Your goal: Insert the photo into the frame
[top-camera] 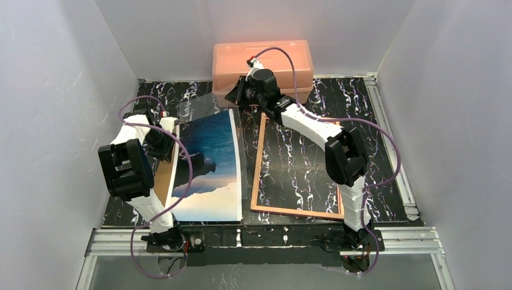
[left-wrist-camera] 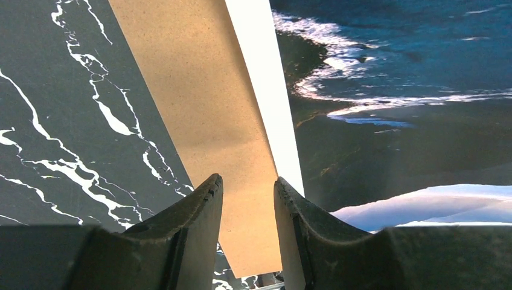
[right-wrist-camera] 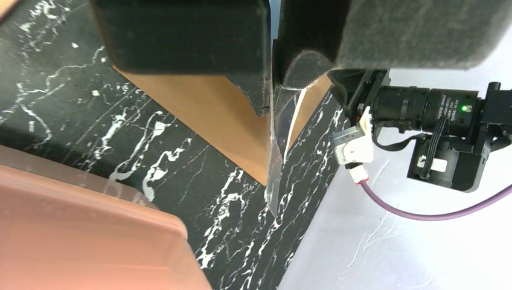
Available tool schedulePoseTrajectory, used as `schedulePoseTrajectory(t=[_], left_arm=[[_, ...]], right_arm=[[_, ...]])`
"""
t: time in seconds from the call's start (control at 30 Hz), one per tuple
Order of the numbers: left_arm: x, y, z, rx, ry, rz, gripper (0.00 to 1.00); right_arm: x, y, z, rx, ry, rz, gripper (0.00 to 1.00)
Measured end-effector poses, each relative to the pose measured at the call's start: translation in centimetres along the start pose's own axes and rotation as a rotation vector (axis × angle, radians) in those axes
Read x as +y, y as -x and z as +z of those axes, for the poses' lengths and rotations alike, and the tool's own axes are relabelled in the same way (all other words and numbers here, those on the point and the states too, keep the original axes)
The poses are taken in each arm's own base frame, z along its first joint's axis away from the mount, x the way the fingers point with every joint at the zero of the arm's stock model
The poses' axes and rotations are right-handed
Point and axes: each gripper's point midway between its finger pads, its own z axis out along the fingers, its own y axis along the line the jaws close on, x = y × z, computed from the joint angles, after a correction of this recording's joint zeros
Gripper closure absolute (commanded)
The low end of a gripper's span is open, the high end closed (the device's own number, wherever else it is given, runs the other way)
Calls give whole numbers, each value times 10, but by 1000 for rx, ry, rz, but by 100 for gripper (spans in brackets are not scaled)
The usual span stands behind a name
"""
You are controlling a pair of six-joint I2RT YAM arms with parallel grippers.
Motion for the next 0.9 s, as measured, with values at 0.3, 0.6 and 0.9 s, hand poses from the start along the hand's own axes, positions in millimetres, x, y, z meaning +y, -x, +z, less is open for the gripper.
schedulePoseTrajectory(t=[0.3,0.6,0.9], left_arm=[[-6,-12,7,31,-22,-2,65],[-9,-9,8,20,-38,-4,65],[-19,-2,5,-1,-76,-25,57]], right_arm=[[4,43,-27,-65,-53,-77,97],[16,99,-89,-150,-156,-163,99],[59,150,-177,-248,-197,-238,99]])
